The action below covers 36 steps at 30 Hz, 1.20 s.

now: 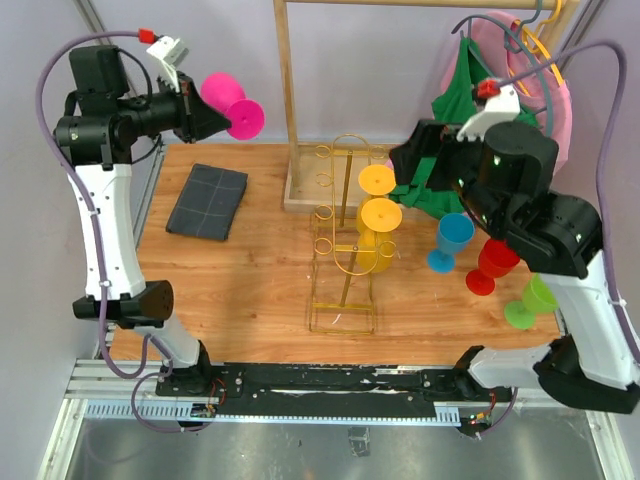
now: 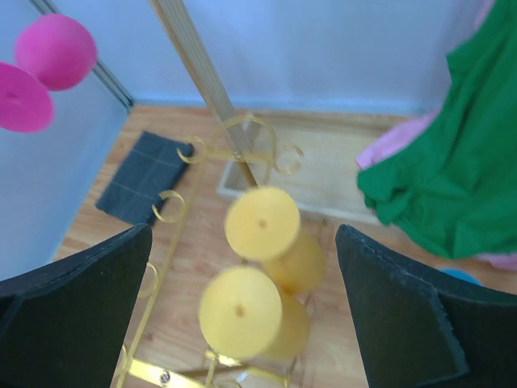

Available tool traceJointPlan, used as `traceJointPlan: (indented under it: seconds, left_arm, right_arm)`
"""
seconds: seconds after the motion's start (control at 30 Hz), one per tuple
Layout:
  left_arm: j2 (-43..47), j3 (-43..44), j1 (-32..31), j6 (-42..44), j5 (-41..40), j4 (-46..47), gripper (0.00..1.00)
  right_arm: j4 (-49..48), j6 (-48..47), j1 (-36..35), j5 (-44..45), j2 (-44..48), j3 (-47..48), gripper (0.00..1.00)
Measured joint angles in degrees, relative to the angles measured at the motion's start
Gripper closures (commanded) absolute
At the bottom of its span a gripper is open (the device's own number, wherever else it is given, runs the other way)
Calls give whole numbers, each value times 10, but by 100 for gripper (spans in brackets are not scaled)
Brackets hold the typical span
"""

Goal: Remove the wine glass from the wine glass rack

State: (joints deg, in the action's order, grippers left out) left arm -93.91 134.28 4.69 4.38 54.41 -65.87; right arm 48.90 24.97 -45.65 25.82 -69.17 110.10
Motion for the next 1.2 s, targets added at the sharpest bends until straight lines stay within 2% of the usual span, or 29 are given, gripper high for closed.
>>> traceJointPlan:
  seconds: [0.07,0.17,0.23,0.3,0.47,0.67,0.8,1.03,1.2]
  left_arm:
    - [-17,41,-30,71,-55,-3,100]
    - [-5,24,-102,169,-127,7,100]
    - [33,-48,-156,240,-175,32,100]
    - [84,-138,-206,314,-213,49,100]
    - [207,-289,-260,483,-242,72,100]
    - [390,-437,-263,692,-235,83,100]
    - [478,-489,-263,797,-209,55,100]
    - [563,-569,-263,957,-161,-49,100]
    - [593,-621,-263,1033,-143,-103,100]
  right_arm:
    - [2,-15,17,-35,-52,80,1]
    - [8,-33,48,-86,-151,225,1]
    - [7,-40,70,-128,-214,306,1]
    - [5,-37,93,-175,-250,337,1]
    - [-8,-2,142,-280,-252,268,1]
    - [-9,33,154,-383,-235,235,1]
    - [-5,55,154,-471,-224,237,1]
    - [46,65,136,-589,-236,290,5]
    - [77,63,101,-629,-238,301,8]
